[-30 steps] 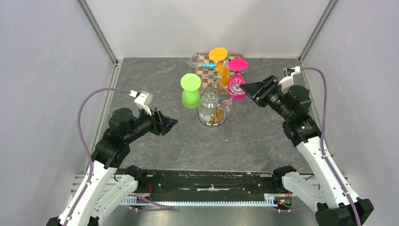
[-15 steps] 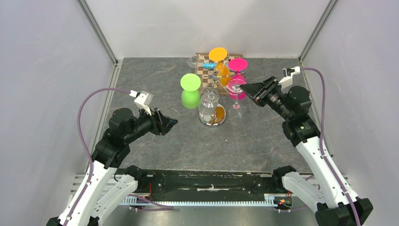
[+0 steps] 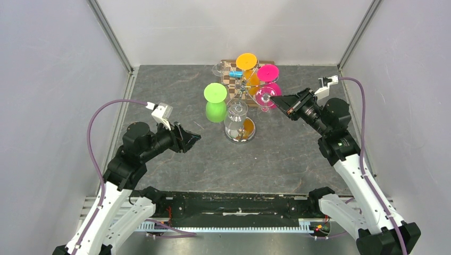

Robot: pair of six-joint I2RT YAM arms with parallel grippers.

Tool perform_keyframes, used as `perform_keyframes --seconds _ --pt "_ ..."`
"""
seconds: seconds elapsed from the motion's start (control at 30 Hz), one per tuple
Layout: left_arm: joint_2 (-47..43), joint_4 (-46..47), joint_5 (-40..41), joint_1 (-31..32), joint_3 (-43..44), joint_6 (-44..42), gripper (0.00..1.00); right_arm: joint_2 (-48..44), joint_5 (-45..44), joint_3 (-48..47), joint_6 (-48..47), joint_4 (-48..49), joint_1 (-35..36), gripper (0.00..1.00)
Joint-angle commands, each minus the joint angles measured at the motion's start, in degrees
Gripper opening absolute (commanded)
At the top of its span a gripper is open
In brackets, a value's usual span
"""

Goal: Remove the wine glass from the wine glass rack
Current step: Pick up the wine glass from the wine rack.

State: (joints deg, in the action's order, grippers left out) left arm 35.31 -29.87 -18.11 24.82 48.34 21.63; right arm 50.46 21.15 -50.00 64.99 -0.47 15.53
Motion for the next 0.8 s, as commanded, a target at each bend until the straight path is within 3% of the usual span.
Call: perform_keyframes --seconds 0.0,0.77 --pt "-0.37 1.75 0.35 -0.33 -0.01 -2.65 0.6 -0.35 1.08 -0.1 0.02 3.24 -0.08 0.0" --pt "-0.33 1.71 0.49 -0.38 -0.17 -2.48 0.6 -4.52 2.89 -1.24 1.16 0.95 -0.11 0.0"
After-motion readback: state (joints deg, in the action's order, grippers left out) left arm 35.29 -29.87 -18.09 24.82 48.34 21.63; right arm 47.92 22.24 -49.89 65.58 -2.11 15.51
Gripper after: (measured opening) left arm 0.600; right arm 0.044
